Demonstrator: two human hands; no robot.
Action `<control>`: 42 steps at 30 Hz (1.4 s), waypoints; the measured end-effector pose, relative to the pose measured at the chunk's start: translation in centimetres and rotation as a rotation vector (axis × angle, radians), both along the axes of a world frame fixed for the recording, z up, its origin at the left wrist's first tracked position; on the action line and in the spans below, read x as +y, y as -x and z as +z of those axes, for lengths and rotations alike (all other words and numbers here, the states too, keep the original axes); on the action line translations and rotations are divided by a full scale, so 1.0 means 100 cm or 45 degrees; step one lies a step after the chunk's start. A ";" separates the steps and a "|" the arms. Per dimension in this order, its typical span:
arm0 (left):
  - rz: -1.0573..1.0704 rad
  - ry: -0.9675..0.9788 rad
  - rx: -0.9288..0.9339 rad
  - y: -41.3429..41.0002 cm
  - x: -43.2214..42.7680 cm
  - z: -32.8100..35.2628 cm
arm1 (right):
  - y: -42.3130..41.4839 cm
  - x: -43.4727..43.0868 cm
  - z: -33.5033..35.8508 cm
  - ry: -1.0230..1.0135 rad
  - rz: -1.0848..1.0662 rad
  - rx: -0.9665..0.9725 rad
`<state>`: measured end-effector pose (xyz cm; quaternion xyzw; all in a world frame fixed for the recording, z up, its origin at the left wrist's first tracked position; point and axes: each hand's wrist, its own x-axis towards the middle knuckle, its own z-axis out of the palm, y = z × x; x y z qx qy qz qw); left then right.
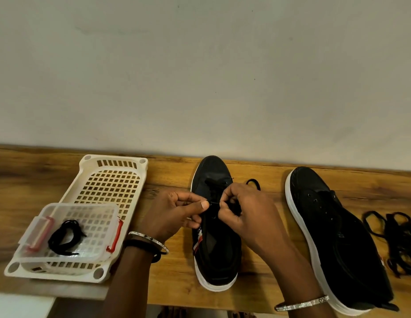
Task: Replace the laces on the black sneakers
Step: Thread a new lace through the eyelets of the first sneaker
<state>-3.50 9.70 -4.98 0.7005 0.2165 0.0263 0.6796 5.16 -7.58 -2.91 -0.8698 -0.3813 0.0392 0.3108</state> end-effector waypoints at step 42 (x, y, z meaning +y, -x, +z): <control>0.031 -0.175 -0.058 0.000 0.000 -0.004 | 0.007 0.012 -0.004 0.036 -0.070 -0.075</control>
